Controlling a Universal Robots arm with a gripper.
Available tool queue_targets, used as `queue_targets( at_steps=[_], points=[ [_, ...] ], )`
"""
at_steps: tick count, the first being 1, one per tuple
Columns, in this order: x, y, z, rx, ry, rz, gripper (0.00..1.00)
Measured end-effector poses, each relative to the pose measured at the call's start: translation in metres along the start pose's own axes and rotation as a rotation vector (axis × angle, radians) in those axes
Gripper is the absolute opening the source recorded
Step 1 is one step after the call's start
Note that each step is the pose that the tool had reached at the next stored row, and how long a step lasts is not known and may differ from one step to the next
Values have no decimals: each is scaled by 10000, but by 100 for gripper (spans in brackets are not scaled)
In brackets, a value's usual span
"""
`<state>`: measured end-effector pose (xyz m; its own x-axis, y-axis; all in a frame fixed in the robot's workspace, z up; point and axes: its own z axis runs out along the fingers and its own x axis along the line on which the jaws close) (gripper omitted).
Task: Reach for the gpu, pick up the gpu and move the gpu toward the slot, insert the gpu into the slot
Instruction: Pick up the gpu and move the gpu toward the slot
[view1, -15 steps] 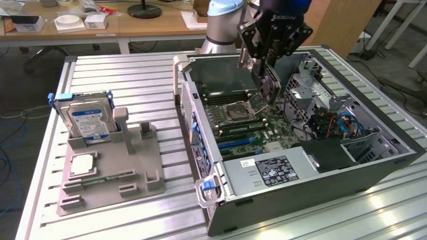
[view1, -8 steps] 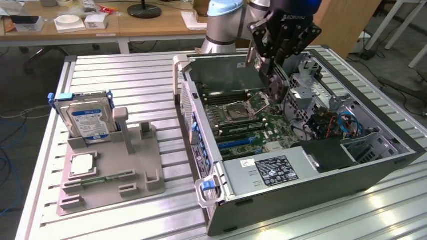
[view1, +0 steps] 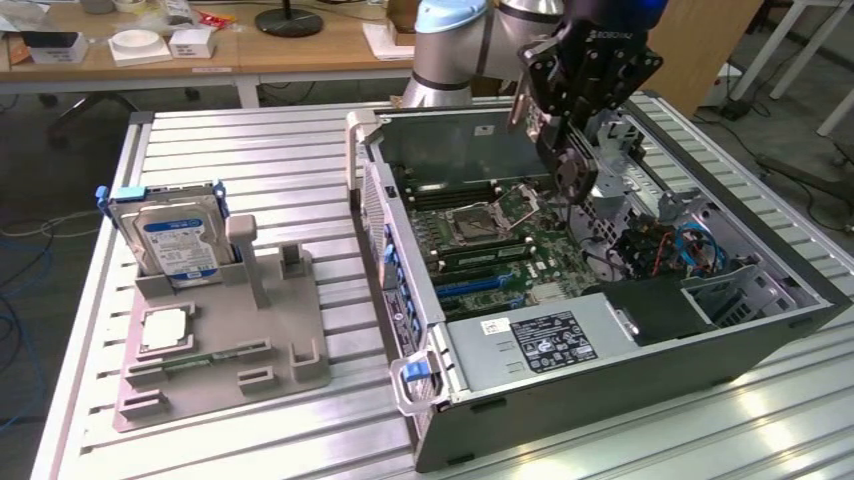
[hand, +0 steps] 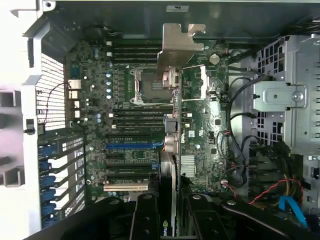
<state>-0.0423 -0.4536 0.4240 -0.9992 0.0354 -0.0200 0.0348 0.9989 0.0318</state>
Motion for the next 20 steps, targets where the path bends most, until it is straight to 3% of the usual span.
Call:
queue_targets(
  at_steps=[10, 20],
  points=[
    [-262, 9, 6, -1, -1, -16, 26],
    [-268, 10, 6, 0, 1, -18, 26]
  ],
)
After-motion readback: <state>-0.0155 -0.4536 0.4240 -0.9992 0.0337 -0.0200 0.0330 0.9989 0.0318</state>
